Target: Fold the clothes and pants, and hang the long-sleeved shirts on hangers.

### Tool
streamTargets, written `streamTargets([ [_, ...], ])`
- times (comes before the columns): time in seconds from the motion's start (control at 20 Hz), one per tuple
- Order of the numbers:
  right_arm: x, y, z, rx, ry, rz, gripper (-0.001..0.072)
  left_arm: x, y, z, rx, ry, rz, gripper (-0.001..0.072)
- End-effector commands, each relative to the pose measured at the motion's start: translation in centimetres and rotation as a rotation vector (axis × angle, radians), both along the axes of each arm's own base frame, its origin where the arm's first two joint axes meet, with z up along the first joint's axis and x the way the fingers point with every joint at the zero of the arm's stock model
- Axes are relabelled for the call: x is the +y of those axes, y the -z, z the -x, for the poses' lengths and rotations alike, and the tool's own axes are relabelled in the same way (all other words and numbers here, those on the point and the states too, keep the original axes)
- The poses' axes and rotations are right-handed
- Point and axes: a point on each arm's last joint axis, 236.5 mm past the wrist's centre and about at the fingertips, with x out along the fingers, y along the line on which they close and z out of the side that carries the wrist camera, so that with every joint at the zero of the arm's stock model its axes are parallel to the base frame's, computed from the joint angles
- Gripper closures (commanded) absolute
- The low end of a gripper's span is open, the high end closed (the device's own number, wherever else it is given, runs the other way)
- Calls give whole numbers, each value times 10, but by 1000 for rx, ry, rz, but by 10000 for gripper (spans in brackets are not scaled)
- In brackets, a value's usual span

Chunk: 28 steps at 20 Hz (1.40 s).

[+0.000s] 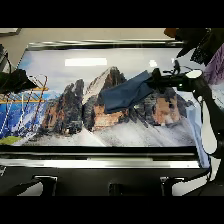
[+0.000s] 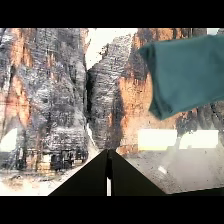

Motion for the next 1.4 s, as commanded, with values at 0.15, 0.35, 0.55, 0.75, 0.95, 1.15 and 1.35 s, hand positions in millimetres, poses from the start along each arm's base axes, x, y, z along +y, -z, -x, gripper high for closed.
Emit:
streamTargets([
  [0.15, -120, -43, -28, -37, 260, 32, 686, 1, 0, 0, 0, -1, 0, 693],
  [0.35, -207, -69, -25, -28, 446, 113, 687, 0, 0, 0, 0, -2, 0, 693],
  [0.55, -280, -89, -3, 6, 621, 246, 687, 0, 0, 0, 0, -2, 0, 693],
  [0.75, -332, -104, 36, 84, 825, 357, 687, 0, 0, 0, 1, -1, 0, 693],
  [0.95, -357, -106, 73, 199, 974, 365, 687, 0, 0, 0, 0, -1, 0, 693],
  [1.15, -369, -115, 102, 266, 1075, 373, 687, 0, 0, 0, 0, -1, 0, 693],
  [1.35, -369, -115, 134, 373, 1129, 401, 686, 0, 0, 0, 1, -1, 0, 693],
])
